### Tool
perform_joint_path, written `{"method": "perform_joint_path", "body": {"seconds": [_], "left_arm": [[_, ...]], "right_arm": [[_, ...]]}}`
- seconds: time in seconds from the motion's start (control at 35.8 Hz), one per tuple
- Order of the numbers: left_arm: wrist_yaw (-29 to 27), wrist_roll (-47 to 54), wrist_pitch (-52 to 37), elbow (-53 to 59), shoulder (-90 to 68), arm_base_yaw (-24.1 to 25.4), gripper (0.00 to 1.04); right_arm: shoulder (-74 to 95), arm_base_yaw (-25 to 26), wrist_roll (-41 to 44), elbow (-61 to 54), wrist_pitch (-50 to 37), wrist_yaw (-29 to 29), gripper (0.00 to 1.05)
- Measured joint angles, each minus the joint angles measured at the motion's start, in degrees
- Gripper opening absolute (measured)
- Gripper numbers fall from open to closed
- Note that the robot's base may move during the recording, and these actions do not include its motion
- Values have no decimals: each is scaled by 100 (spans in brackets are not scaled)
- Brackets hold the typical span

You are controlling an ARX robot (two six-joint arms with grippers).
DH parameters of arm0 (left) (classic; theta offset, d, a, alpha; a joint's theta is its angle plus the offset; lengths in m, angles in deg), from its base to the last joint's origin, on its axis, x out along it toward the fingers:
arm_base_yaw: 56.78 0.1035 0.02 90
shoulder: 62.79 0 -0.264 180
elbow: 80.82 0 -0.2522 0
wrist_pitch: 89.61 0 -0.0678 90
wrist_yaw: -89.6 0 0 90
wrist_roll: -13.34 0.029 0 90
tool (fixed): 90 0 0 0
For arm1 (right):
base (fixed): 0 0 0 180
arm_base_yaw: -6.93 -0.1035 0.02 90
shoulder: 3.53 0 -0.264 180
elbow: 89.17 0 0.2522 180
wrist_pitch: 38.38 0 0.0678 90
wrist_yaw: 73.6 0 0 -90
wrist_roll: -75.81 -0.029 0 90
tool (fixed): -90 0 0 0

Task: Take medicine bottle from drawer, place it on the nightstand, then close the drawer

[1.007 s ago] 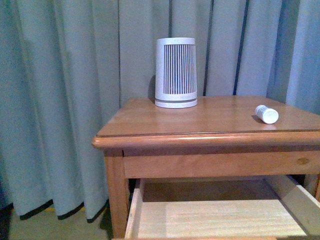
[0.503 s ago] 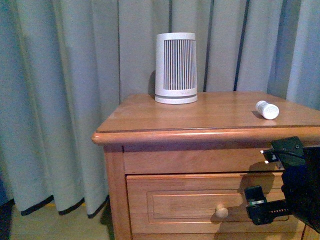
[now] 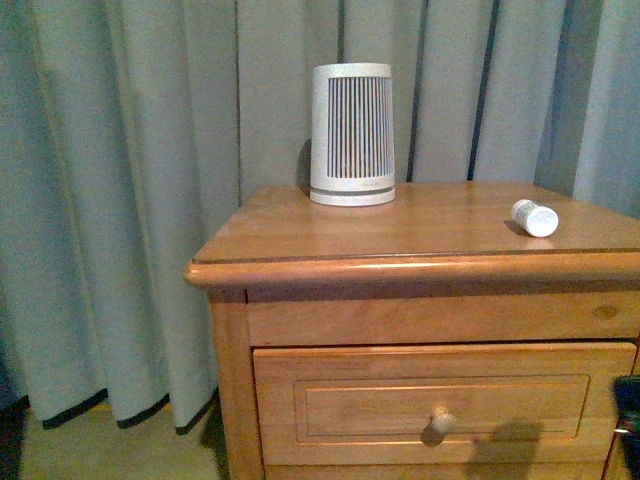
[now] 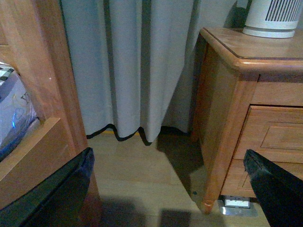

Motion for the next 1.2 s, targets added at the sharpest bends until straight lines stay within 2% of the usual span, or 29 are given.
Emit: {"method": "perform_joint_path", "body": {"seconds": [0.14, 0.28, 0.56, 0.64, 0.67, 0.7, 0.73, 0.75, 0.78, 0.84, 1.01, 1.15, 1.2], "left_arm": [[0, 0, 0, 0, 0, 0, 98], [0, 0, 0, 0, 0, 0, 98], [0, 0, 0, 0, 0, 0, 98], [4, 0, 0, 0, 0, 0, 98], [2, 0, 0, 0, 0, 0, 98], [2, 0, 0, 0, 0, 0, 98], [4, 0, 0, 0, 0, 0, 98], [2, 0, 0, 0, 0, 0, 98], [2, 0, 0, 0, 0, 0, 98], [9, 0, 0, 0, 0, 0, 98], [9, 0, 0, 0, 0, 0, 98], [9, 0, 0, 0, 0, 0, 98], [11, 0, 0, 0, 0, 0, 98]], "right_arm": [[-1740, 173, -79, -686, 577, -297, 98], [-4374, 369, -127, -1353, 1908, -391, 98], [-7357, -208, -367, -1888, 4118, -999, 98], [-7499, -225, -422, -1904, 4190, -1016, 98], [-7582, -157, -404, -1930, 4153, -807, 97], [-7818, 173, -282, -2061, 3960, 197, 90], [-8015, 439, -205, -2153, 3915, 870, 85], [-8133, 590, -170, -2186, 3897, 1176, 82], [-8249, 752, -122, -2203, 3864, 1779, 75], [-8306, 828, -68, -2234, 3847, 2310, 63], [-8529, 857, -4, -2470, 3827, 2365, 35], [-8555, 859, 11, -2470, 3818, 2365, 4], [-8555, 859, 26, -2468, 3818, 2363, 3]]}}
